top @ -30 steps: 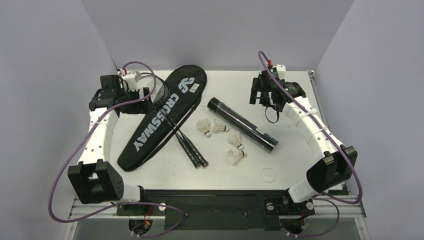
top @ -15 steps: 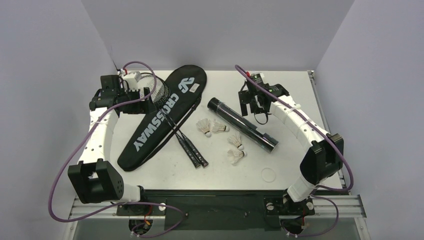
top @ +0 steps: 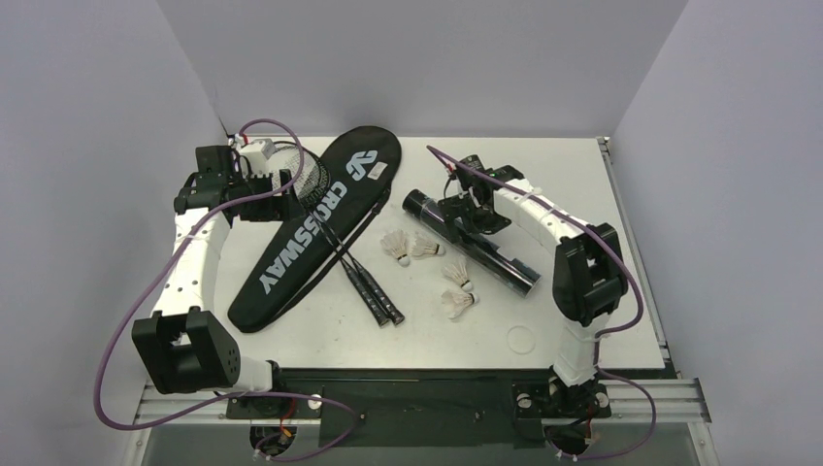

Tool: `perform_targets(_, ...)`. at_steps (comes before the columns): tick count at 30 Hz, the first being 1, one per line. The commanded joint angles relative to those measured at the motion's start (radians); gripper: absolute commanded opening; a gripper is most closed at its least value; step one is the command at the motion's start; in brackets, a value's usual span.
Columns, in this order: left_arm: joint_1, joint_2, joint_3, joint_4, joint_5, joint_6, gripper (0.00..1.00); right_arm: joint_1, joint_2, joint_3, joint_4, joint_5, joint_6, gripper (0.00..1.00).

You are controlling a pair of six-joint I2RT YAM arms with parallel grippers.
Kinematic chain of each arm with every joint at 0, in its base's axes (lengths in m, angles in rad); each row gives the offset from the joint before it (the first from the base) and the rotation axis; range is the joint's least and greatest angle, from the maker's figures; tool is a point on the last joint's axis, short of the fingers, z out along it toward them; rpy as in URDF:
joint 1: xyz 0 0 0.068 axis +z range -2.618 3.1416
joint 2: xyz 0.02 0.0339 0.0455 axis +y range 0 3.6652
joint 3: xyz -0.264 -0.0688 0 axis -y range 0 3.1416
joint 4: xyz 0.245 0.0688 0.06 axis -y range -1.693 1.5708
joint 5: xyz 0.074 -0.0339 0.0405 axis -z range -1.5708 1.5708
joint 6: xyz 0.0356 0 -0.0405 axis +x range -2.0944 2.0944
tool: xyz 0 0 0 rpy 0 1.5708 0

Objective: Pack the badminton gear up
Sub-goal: Pick up the shuttle tube at the center of the board.

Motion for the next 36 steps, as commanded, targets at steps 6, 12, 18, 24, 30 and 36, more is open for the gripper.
perform_targets(6,0.008,-0.015,0.019,0.006,0.019,0.010,0.92,0.011,0.077,0.069,0.050,-0.018,-0.023,1.00)
perform_targets(12,0.007,-0.006,0.027,0.003,0.027,0.008,0.92,0.011,0.124,0.094,0.066,0.049,-0.036,0.99)
perform_targets(18,0.008,-0.004,0.039,0.003,0.030,0.006,0.92,0.011,0.167,0.121,0.066,0.092,-0.041,0.94)
perform_targets(24,0.008,0.008,0.048,0.002,0.034,0.001,0.92,0.003,0.184,0.126,0.070,0.160,-0.016,0.85)
perform_targets(30,0.008,0.007,0.043,0.003,0.037,-0.001,0.92,-0.048,0.175,0.094,0.085,0.200,0.040,0.75)
perform_targets(36,0.007,0.001,0.034,0.005,0.028,0.000,0.92,-0.082,0.151,0.023,0.143,0.198,0.088,0.72)
